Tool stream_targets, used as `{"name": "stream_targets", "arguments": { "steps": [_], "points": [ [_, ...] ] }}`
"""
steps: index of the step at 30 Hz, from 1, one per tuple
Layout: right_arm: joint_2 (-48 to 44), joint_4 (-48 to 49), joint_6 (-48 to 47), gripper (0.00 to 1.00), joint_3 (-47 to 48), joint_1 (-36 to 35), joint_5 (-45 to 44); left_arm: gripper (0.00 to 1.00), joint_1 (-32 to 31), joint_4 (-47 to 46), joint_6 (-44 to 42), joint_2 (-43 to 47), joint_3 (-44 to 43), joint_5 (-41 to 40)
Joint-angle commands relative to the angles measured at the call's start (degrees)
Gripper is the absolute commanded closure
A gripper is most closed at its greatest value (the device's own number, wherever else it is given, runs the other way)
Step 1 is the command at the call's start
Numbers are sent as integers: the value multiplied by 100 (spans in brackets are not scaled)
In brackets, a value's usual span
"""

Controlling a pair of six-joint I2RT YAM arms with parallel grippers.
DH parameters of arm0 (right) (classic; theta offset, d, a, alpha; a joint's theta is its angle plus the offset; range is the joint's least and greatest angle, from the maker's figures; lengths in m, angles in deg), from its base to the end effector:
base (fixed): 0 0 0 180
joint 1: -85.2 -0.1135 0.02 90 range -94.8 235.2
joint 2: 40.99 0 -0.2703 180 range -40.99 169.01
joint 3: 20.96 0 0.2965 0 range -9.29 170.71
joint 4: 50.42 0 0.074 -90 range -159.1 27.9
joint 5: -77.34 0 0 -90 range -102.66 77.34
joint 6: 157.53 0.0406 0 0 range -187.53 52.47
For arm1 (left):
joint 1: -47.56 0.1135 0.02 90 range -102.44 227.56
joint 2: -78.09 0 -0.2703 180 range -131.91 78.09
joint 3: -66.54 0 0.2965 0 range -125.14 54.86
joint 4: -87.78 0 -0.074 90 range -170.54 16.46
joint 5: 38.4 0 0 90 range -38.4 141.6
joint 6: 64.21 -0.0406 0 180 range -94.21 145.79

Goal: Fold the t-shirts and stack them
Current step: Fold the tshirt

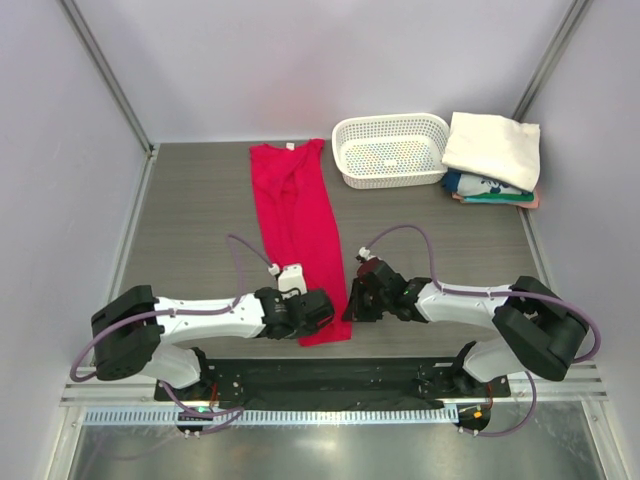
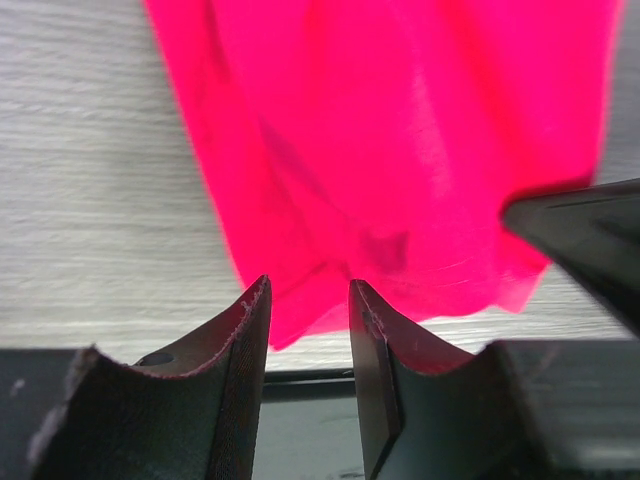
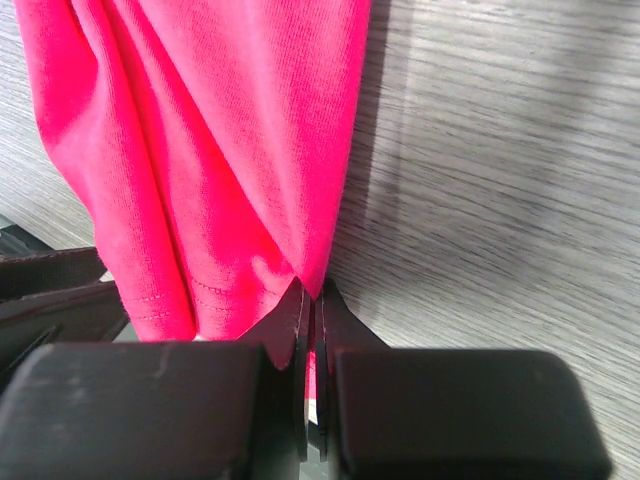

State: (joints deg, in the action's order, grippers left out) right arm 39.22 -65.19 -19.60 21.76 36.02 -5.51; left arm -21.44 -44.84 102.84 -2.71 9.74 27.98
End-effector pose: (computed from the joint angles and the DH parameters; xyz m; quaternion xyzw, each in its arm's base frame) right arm 0.1787 0.2146 0.1090 -0.0305 0.9441 0.2810 0.1694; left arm 0.1167 -0.2585 0.1543 -0.1008 0.9612 -0.0925 0.2394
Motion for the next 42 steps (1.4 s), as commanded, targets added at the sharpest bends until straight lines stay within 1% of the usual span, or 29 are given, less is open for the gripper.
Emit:
{"name": "stream_targets", "arguments": {
  "steps": [1,7,13,17,21,24,26,29,30,32,33,35,38,39,40,42],
  "points": [
    [4,54,-90,99,-20,23,-30,62,-18,-748,108,134,47,-380],
    [83,89,-99,99,-46,23,-22,61,-18,-933,20,20,30,-469],
    [162,134,-107,99,-55,23,-13,62,-18,-899,134,-261,-23,-232],
    [180,151,-116,99,-73,23,-13,62,-18,-863,239,-226,47,-161],
    [215,177,-116,99,-99,23,-13,58,-35,-863,301,-200,135,-134],
    [259,186,-143,99,-90,23,-4,51,-70,-881,319,-270,153,-108],
    [276,195,-143,99,-81,32,5,50,-106,-890,371,-288,153,-108],
    [303,195,-160,99,-73,32,5,54,-141,-916,424,-349,162,-161],
    [312,186,-152,99,-64,32,5,60,-141,-925,424,-349,170,-196],
    [329,195,-178,99,-64,32,22,65,-141,-925,424,-314,153,-240],
    [329,186,-178,99,-72,32,14,70,-141,-934,416,-305,136,-283],
    [329,195,-178,99,-73,32,22,73,-141,-907,363,-235,100,-380],
    [329,195,-195,99,-73,32,22,82,-141,-750,293,-200,-49,-512],
    [329,195,-187,99,-73,32,14,89,-141,-636,284,-200,-93,-530],
    [329,195,-195,99,-73,41,14,94,-141,-591,257,-191,-145,-556],
    [329,195,-196,99,-81,32,31,100,-141,-434,187,-121,-216,-626]
  ]
}}
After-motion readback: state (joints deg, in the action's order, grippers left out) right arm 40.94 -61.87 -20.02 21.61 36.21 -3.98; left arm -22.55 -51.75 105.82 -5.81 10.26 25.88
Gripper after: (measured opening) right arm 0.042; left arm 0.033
